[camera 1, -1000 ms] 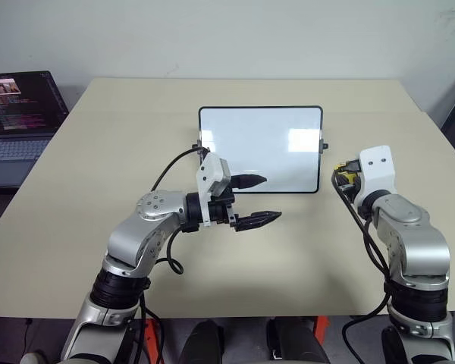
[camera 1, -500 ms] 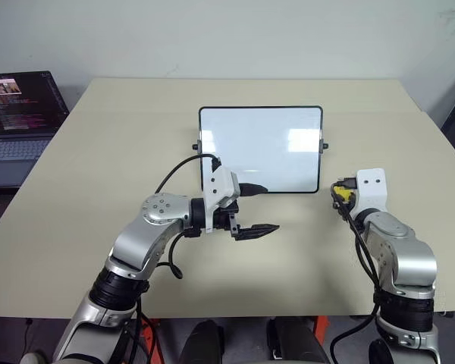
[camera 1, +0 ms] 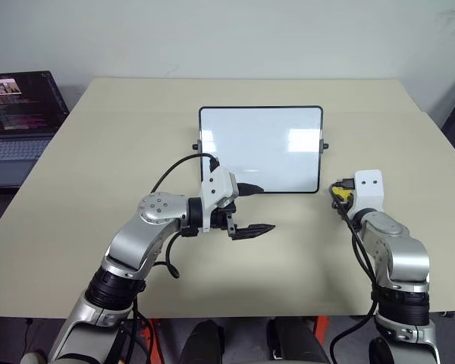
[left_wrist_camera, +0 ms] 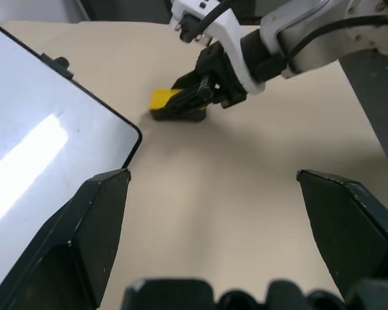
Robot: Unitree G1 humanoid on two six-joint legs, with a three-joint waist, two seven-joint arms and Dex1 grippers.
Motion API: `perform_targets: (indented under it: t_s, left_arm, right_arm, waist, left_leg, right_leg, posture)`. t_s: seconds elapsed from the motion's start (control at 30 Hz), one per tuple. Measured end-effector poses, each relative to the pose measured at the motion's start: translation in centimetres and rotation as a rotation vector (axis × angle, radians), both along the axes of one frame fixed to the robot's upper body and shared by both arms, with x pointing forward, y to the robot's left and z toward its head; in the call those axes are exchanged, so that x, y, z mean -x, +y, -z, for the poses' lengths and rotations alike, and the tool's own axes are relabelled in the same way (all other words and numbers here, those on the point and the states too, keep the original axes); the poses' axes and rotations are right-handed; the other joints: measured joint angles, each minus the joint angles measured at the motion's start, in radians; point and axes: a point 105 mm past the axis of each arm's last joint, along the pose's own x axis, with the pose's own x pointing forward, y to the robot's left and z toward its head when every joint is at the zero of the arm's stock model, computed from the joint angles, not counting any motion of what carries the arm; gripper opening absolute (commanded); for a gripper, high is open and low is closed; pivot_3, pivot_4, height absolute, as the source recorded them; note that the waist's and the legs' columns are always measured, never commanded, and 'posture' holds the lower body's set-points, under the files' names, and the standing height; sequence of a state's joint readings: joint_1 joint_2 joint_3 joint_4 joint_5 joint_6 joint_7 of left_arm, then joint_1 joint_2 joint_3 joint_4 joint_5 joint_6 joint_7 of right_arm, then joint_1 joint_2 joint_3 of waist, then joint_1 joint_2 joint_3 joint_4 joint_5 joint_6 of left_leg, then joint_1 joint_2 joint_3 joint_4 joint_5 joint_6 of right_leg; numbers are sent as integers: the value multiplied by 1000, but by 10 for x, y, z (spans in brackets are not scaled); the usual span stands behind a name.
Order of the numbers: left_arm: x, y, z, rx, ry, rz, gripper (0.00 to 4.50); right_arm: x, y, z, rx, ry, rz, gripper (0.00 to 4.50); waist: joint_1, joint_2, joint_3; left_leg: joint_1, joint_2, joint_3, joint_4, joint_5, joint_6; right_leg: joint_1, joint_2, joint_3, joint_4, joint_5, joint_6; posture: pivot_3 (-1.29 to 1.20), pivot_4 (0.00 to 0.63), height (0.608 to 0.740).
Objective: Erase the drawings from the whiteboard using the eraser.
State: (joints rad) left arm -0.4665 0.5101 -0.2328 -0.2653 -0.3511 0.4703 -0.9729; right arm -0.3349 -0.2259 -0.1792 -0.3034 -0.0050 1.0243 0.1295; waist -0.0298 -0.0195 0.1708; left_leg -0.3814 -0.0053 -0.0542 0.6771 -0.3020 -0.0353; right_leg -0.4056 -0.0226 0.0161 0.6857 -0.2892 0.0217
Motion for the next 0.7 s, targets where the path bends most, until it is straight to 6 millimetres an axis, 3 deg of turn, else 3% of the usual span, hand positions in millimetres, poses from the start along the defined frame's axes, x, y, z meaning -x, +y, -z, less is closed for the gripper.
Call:
perform_targets:
  t_s: [0.7]
  left_arm:
    - [0,0,-2,2,-22,4,4500]
  right_arm:
    - [7,-3,7,-16,25,15,1301]
  waist:
    - [0,0,0]
  left_leg:
    - [0,0,0,0,0,0]
  right_leg:
    - [0,0,0,0,0,0]
  posture:
    - [0,150,740]
